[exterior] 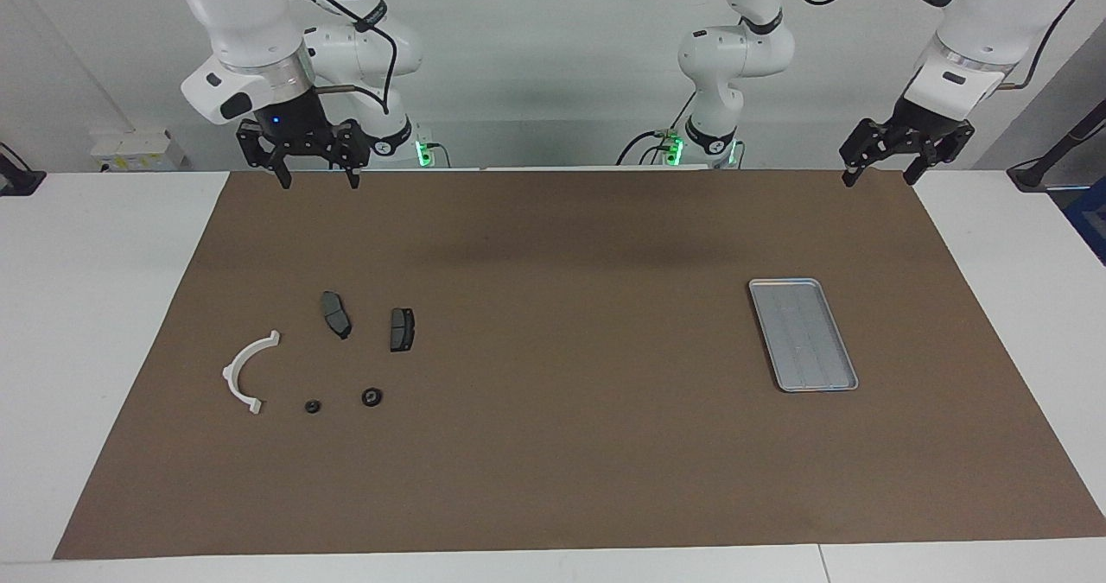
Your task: Place bearing gear from tray to pile
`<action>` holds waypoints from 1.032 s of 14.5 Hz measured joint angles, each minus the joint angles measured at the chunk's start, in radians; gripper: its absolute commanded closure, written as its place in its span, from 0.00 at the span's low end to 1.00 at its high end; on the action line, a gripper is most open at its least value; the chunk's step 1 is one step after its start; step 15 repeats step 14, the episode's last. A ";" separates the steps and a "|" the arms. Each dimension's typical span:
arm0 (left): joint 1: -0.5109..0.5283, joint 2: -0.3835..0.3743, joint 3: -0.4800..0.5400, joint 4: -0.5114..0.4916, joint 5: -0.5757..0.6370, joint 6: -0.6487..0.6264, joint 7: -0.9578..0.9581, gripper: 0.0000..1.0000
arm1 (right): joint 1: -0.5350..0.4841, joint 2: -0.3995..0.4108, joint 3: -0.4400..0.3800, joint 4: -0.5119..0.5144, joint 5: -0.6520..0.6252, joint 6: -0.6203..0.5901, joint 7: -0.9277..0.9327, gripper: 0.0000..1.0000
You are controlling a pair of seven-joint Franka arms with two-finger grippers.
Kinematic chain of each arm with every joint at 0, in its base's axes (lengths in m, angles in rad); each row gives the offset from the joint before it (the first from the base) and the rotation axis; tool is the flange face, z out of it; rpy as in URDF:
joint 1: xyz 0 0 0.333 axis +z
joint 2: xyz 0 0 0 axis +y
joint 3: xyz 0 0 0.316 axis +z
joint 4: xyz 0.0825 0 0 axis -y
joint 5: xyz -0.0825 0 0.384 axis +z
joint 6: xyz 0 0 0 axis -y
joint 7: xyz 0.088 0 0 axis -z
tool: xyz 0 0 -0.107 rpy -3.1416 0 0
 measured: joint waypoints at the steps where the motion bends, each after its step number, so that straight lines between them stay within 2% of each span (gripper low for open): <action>1: 0.000 0.000 0.000 0.000 0.000 0.000 0.000 0.00 | 0.013 0.004 -0.020 -0.001 0.000 0.001 0.000 0.00; 4: 0.000 0.000 0.000 0.000 0.000 0.000 0.000 0.00 | 0.022 0.009 -0.041 -0.001 0.000 0.001 0.000 0.00; 15: 0.000 0.000 0.000 0.000 0.000 0.000 0.000 0.00 | 0.035 0.009 -0.042 0.000 0.000 0.001 0.000 0.00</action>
